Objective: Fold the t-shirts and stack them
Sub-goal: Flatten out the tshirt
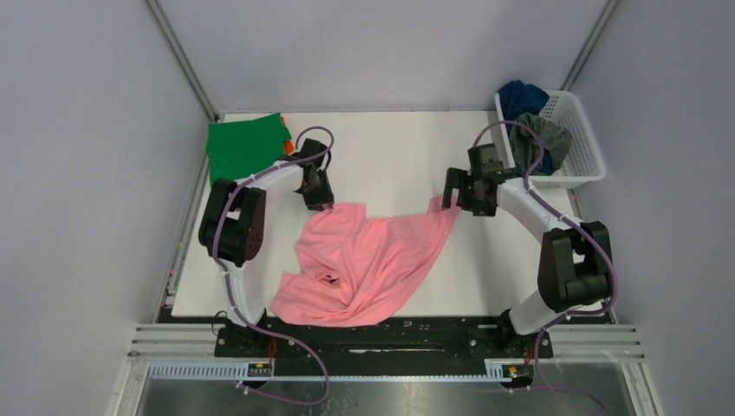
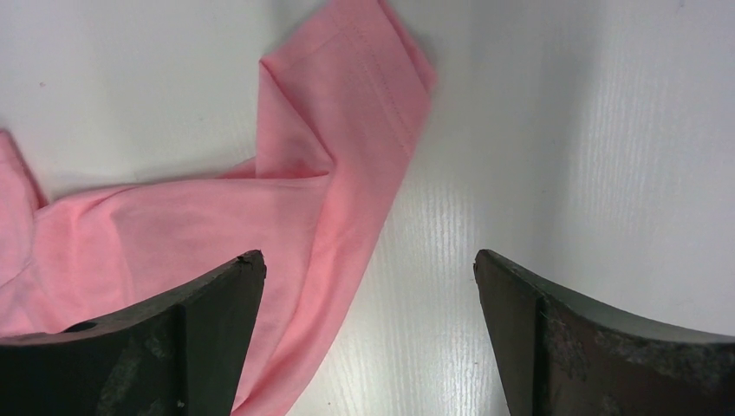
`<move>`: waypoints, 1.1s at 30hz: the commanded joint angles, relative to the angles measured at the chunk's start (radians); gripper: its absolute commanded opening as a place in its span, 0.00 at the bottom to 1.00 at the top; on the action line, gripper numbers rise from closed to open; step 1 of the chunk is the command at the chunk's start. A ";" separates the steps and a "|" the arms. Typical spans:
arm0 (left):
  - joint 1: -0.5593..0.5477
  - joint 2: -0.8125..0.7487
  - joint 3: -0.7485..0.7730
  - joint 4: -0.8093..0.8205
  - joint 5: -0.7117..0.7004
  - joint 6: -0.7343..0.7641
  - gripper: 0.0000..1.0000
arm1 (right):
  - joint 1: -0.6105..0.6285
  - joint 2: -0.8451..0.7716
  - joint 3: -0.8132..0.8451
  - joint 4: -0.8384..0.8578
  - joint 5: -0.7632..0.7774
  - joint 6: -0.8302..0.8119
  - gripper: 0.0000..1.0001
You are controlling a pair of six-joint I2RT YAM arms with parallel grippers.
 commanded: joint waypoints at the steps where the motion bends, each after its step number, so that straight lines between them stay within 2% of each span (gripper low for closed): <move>1: -0.019 0.067 0.024 -0.115 -0.140 -0.003 0.23 | -0.004 0.041 0.061 -0.025 0.092 -0.025 0.99; 3: -0.026 0.074 0.034 -0.118 -0.139 0.001 0.02 | -0.005 0.080 0.103 -0.039 0.128 -0.029 0.99; 4: -0.028 0.071 0.035 -0.117 -0.136 0.003 0.00 | -0.005 0.099 0.127 -0.045 0.143 -0.031 0.98; 11: -0.030 -0.031 -0.014 -0.072 -0.155 0.009 0.00 | -0.004 0.304 0.349 -0.098 0.146 -0.020 0.87; 15: -0.030 -0.096 -0.060 -0.050 -0.165 0.000 0.00 | -0.004 0.416 0.476 -0.146 0.115 0.001 0.75; 20: -0.029 -0.142 -0.095 -0.041 -0.178 -0.005 0.00 | 0.010 0.458 0.455 -0.165 0.072 0.012 0.65; 29: -0.030 -0.202 -0.151 -0.014 -0.170 -0.015 0.00 | 0.019 0.460 0.452 -0.243 0.086 -0.025 0.65; 33: -0.029 -0.255 -0.168 -0.001 -0.158 -0.008 0.00 | 0.020 0.486 0.501 -0.286 0.036 -0.132 0.65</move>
